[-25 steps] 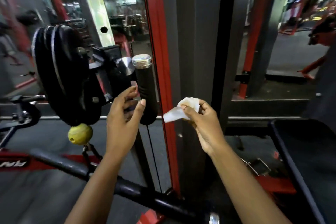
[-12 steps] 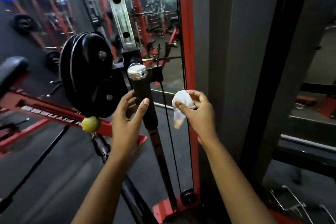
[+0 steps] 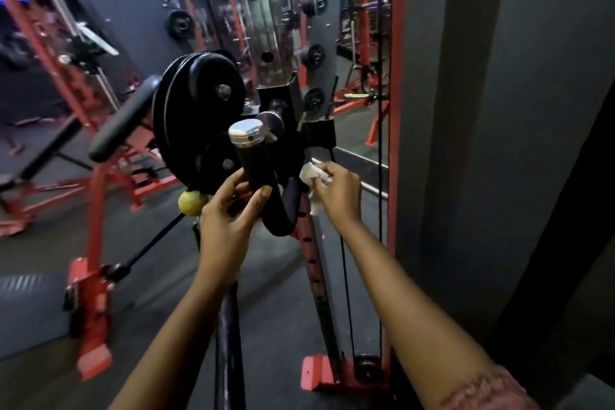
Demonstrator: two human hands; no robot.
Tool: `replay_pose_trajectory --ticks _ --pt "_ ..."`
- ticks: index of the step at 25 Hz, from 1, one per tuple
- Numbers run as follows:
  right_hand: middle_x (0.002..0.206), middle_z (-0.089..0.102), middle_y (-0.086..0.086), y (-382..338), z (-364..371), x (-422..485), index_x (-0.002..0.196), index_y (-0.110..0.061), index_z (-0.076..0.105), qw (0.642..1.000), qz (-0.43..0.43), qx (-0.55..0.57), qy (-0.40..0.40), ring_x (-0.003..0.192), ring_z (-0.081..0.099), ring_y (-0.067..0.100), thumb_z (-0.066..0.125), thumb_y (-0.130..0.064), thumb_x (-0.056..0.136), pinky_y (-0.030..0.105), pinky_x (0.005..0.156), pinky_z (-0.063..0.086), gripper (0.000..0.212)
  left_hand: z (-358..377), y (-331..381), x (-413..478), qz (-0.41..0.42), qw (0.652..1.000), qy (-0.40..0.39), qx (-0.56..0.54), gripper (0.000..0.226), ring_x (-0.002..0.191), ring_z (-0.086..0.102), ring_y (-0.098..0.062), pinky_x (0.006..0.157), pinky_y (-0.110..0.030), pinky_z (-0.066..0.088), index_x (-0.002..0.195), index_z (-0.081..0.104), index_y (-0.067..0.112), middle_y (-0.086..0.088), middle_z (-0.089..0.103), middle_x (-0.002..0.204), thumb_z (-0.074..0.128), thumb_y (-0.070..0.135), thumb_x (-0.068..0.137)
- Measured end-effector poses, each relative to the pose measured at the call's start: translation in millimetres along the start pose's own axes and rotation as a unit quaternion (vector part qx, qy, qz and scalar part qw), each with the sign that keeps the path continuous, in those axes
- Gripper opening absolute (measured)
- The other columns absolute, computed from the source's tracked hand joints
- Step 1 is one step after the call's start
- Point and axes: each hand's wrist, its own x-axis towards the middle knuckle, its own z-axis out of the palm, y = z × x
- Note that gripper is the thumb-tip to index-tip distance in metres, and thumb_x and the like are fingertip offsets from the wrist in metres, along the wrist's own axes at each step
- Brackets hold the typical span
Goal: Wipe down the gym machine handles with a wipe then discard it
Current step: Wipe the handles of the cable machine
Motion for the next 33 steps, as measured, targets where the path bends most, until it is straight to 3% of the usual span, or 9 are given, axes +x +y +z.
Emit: replay_pose_trajectory --ticks 3,9,12,14,17,25,28,31,33 --pt "0.076 0.071 0.013 5.4 13.0 2.9 0.084 -0.012 0.072 0.998 -0.039 -0.035 -0.043 0.076 0.066 0.027 0.065 -0.019 0.082 0.016 0.051 0.026 0.011 0.5 1.7 -2.5 -0.005 1.000 -0.002 0.001 0.049 0.099 0.067 -0.017 0.081 -0.026 0.052 0.123 0.056 0.010 0.006 0.070 0.092 0.062 0.029 0.077" --pt "0.080 0.070 0.003 6.1 -3.4 -41.3 0.095 -0.015 0.074 0.994 -0.072 0.033 -0.080 0.070 0.059 0.011 0.063 -0.006 0.079 0.003 0.055 0.035 0.021 -1.3 2.8 0.3 -0.015 1.000 -0.018 -0.014 0.048 0.097 0.067 -0.016 0.075 -0.024 0.053 0.123 0.055 0.005 -0.001 0.069 0.095 0.061 0.022 0.078" --pt "0.078 0.069 -0.001 12.9 -10.6 -32.2 0.093 -0.014 0.074 0.994 -0.058 0.050 -0.077 0.069 0.059 0.007 0.063 -0.003 0.078 0.006 0.058 0.038 0.022 -2.4 3.0 -1.3 -0.017 0.999 -0.026 -0.017 0.047 0.099 0.067 -0.016 0.078 -0.026 0.054 0.124 0.054 0.008 -0.005 0.069 0.101 0.061 0.022 0.080" --pt "0.078 0.071 0.008 12.2 -7.1 -8.3 0.092 -0.010 0.074 0.998 -0.023 0.038 -0.037 0.068 0.062 0.016 0.061 -0.006 0.081 0.017 0.055 0.042 0.017 -2.7 2.8 -2.4 -0.016 0.999 -0.031 -0.016 0.047 0.101 0.066 -0.016 0.083 -0.028 0.055 0.126 0.053 0.010 -0.007 0.069 0.105 0.060 0.023 0.081" --pt "0.070 0.066 0.017 3.2 3.5 -0.4 0.081 -0.002 0.072 0.997 -0.054 -0.024 -0.055 0.061 0.054 0.017 0.062 -0.009 0.084 0.014 0.048 0.030 0.013 -2.7 3.4 -3.1 -0.016 0.999 -0.032 -0.012 0.049 0.104 0.065 -0.015 0.088 -0.035 0.054 0.128 0.052 0.009 -0.009 0.067 0.108 0.060 0.023 0.081" --pt "0.093 0.070 -0.001 -7.7 -21.0 -39.6 0.099 -0.019 0.072 0.980 -0.142 -0.024 -0.140 0.081 0.060 0.006 0.059 -0.003 0.081 -0.002 0.063 0.036 0.027 -3.5 2.5 -3.0 -0.013 0.999 -0.035 -0.023 0.056 0.103 0.065 -0.013 0.084 -0.025 0.054 0.131 0.049 0.011 -0.008 0.066 0.110 0.061 0.024 0.079" --pt "0.088 0.069 0.004 -8.3 -10.1 -3.6 0.098 -0.016 0.073 0.984 -0.139 -0.053 -0.099 0.084 0.064 0.017 0.060 -0.008 0.083 0.004 0.060 0.034 0.021 -2.5 3.7 -3.3 -0.011 0.999 -0.031 -0.028 0.057 0.104 0.064 -0.010 0.085 -0.023 0.054 0.131 0.050 0.014 -0.002 0.067 0.110 0.061 0.026 0.077" --pt "0.084 0.055 -0.004 -7.9 5.7 10.0 0.102 -0.016 0.065 0.976 -0.085 -0.086 -0.183 0.087 0.058 0.017 0.052 -0.023 0.090 0.013 0.055 0.033 0.019 -1.9 5.1 -7.2 -0.006 0.999 -0.024 -0.027 0.056 0.107 0.062 -0.005 0.089 -0.019 0.051 0.129 0.050 0.020 0.002 0.065 0.113 0.061 0.025 0.075" --pt "0.093 0.053 -0.002 -8.3 6.0 0.5 0.105 -0.014 0.061 0.961 -0.129 -0.129 -0.207 0.091 0.054 0.016 0.046 -0.020 0.092 0.018 0.061 0.034 0.020 -2.1 5.0 -10.6 -0.001 0.999 -0.024 -0.029 0.053 0.107 0.060 0.000 0.087 -0.014 0.050 0.126 0.048 0.025 0.005 0.064 0.114 0.061 0.022 0.075"
